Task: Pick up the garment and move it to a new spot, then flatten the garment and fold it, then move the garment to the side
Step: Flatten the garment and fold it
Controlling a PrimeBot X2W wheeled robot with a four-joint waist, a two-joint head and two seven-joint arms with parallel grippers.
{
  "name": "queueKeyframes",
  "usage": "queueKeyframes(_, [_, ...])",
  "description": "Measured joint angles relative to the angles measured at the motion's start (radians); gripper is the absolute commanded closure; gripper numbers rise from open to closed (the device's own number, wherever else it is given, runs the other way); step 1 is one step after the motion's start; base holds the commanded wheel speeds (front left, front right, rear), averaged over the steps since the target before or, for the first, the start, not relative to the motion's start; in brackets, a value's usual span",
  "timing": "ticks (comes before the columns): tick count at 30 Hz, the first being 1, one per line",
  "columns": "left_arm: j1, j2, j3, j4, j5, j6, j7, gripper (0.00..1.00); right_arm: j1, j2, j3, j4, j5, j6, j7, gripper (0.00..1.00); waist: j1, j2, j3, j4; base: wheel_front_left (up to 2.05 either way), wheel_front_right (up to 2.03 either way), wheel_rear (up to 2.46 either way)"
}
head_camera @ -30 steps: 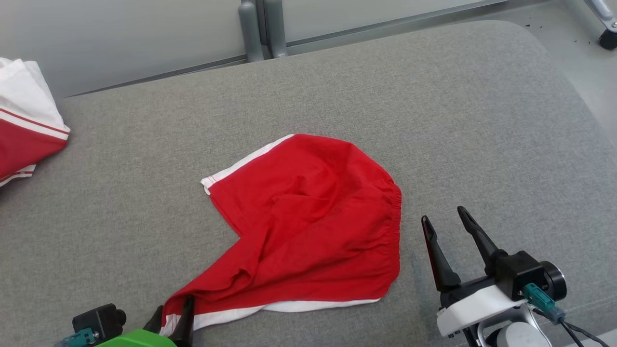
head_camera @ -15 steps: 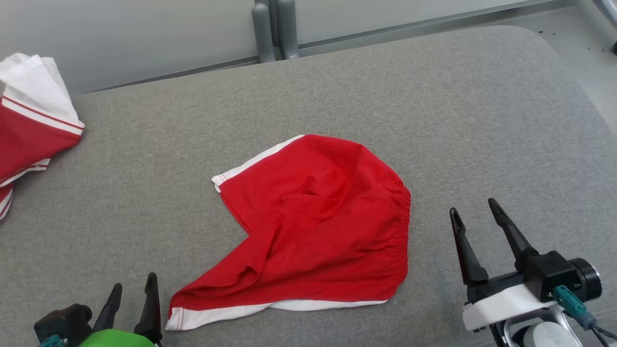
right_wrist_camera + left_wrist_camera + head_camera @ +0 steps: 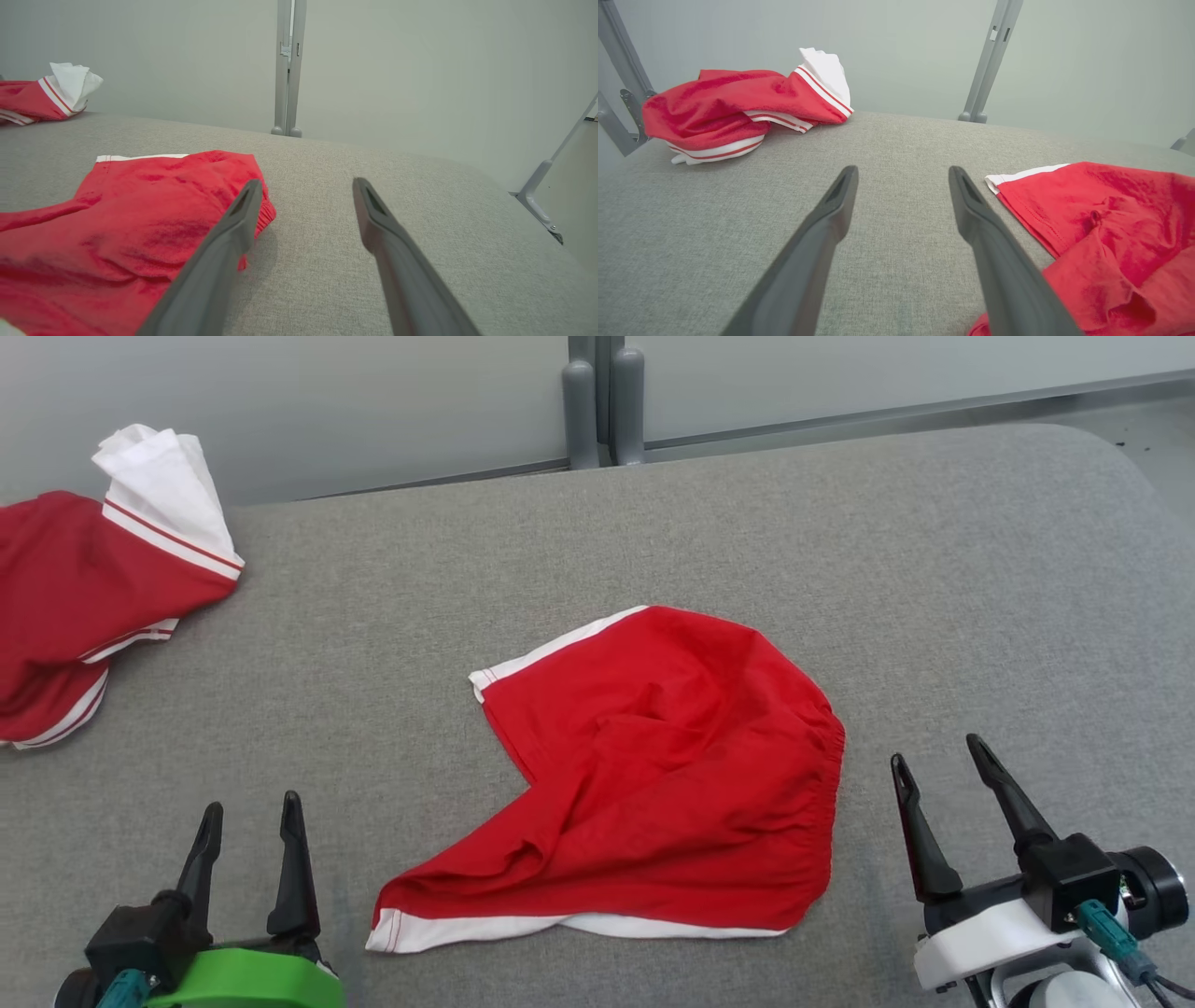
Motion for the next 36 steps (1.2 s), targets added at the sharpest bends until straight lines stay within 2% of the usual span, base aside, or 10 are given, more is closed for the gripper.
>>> queueKeyframes(6, [0.042,-0.097,0.119,0.068,0.149,-0.114,0.000,0.00,-0.002,-0.007,0.038,0.054,-0.002,0.000,0.000,0.00,0.0000,0.0000,-0.048,0.031,0.00,0.00,0.00])
queueKeyframes(15, [0.086,-0.158,0.230,0.136,0.261,-0.206,0.000,0.00,0.006,-0.021,0.045,0.100,0.007,0.000,0.000,0.00,0.0000,0.0000,-0.107,0.074,0.00,0.00,0.00])
queueKeyframes(27, [0.108,-0.227,0.374,0.133,0.356,-0.299,0.000,0.00,-0.005,-0.015,0.036,0.143,0.022,0.000,0.000,0.00,0.0000,0.0000,-0.110,0.088,0.00,0.00,0.00])
queueKeyframes(36, [0.121,-0.261,0.428,0.127,0.397,-0.335,0.000,0.00,-0.001,-0.008,0.017,0.133,0.015,0.000,0.000,0.00,0.0000,0.0000,-0.110,0.072,0.00,0.00,0.00])
